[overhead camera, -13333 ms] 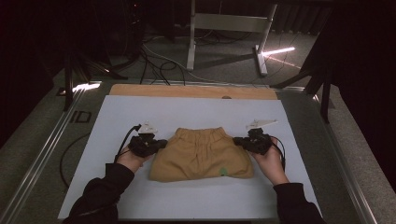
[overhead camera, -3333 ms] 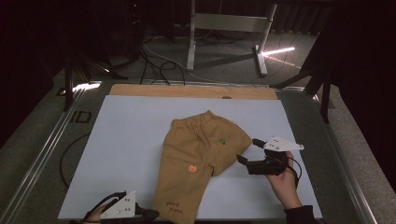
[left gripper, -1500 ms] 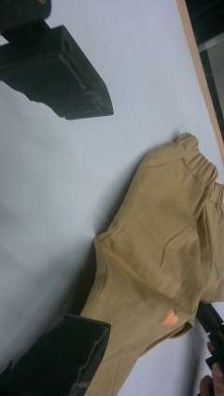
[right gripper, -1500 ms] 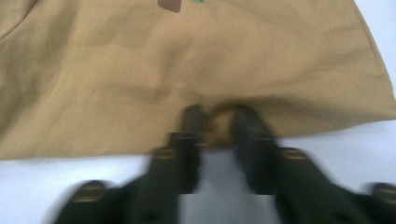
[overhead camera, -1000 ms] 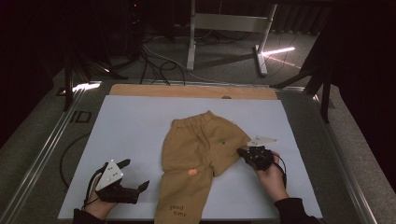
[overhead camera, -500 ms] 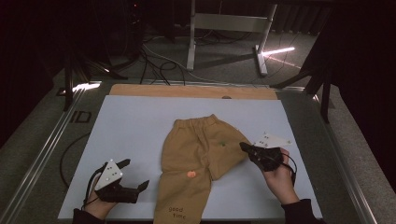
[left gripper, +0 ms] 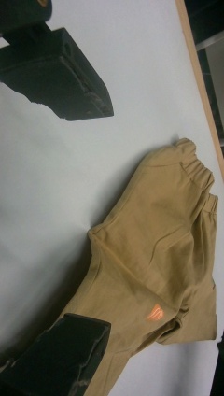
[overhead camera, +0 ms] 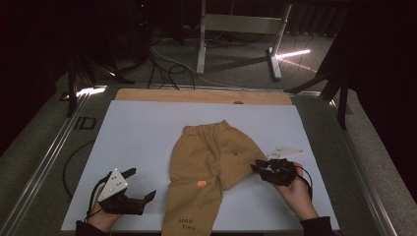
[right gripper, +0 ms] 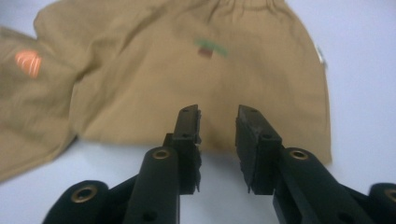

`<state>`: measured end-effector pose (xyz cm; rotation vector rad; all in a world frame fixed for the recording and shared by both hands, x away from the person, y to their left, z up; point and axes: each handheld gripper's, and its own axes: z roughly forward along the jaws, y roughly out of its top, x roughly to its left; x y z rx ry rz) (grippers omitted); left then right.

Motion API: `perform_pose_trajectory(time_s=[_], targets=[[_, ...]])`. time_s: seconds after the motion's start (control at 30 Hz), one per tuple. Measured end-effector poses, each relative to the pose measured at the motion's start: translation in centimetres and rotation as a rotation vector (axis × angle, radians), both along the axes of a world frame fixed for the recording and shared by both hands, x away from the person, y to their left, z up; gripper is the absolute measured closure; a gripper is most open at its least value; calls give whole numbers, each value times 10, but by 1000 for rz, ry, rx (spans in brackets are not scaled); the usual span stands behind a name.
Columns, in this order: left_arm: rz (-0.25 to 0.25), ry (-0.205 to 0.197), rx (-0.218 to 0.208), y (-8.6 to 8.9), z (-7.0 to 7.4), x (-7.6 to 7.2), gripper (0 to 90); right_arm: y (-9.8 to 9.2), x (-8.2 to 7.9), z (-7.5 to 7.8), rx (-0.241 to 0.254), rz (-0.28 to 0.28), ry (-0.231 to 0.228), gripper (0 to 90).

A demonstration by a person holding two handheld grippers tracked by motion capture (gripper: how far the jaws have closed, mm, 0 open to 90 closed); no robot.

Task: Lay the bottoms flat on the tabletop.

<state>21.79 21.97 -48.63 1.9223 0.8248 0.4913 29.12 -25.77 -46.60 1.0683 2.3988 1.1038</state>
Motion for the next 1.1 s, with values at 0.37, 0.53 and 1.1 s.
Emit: perform_pose_trajectory(time_s=[0.37, 0.53, 1.1], targets=[[-11, -1, 1, -1, 0, -1, 16, 2, -7, -31, 6, 18, 133, 465], [-12, 1, 5, -1, 0, -1, 16, 10, -4, -38, 5, 54, 153, 452], [-7, 4, -18, 2, 0, 1, 16, 69, 58, 10, 72, 53, -133, 426]])
